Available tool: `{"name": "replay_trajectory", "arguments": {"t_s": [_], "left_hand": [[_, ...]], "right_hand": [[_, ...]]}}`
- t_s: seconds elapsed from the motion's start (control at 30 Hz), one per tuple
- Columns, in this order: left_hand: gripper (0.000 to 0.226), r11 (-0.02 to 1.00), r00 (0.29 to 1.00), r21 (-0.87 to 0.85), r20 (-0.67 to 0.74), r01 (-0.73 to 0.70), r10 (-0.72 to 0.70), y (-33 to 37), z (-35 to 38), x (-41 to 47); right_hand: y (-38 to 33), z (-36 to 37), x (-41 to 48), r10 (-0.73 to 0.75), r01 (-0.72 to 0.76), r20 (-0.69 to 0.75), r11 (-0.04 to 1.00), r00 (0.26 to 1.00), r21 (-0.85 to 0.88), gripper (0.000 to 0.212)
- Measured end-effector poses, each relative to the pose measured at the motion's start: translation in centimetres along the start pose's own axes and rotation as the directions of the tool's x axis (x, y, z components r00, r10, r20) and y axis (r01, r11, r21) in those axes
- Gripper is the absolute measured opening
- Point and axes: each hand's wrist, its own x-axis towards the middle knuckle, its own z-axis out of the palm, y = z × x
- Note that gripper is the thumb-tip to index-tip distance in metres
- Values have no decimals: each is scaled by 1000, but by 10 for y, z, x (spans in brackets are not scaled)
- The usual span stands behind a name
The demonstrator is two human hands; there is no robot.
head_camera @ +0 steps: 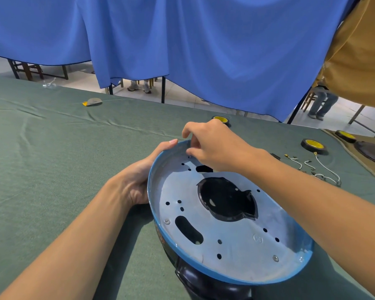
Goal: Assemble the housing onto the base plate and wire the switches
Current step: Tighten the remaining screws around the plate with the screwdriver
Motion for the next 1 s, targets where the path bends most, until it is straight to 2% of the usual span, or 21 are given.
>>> {"name": "replay_trajectory", "arguments": {"t_s": [0.07, 0.13, 0.2, 0.27, 0.33, 0.47, 0.67, 0.87, 1.0], "left_hand": [[52, 1000, 1000, -1, -7, -14, 14, 0, 0, 1], [51, 999, 999, 7, -25, -38, 38, 0, 0, 1], [51, 999, 999, 14, -12, -32, 32, -1, 0, 1], [52, 999, 1000, 25, -1, -24, 24, -1, 1, -1], [53, 999, 1000, 38, -6, -27, 27, -1, 0, 0], [49, 997, 998, 48, -16, -65, 66, -1, -1, 2], [52, 998, 999, 53, 12, -41, 40, -1, 0, 1], [50, 999, 999, 33, 20, -44, 43, -1, 0, 1], [50, 999, 999, 30, 37, -30, 29, -1, 0, 2]], "right_hand": [[-1, -3, -2, -26, 24, 47, 999, 999, 48, 35], [-4, -1, -2, -31, 29, 75, 999, 997, 20, 34], [-5, 1, 0, -11, 13, 33, 998, 999, -67, 25], [-6, 1, 1, 0, -4, -29, 990, 1000, -138, 24], [-5, -3, 0, -7, 5, -20, 996, 1000, -86, 28], [-3, -6, -5, -35, 35, 102, 999, 994, 9, 40], [-4, 1, -4, 7, -8, -13, 998, 1000, -56, 32], [-2, -1, -6, -24, 23, 56, 999, 998, 24, 38], [-3, 5, -5, -4, 4, 25, 1000, 1000, 3, 28]]}}
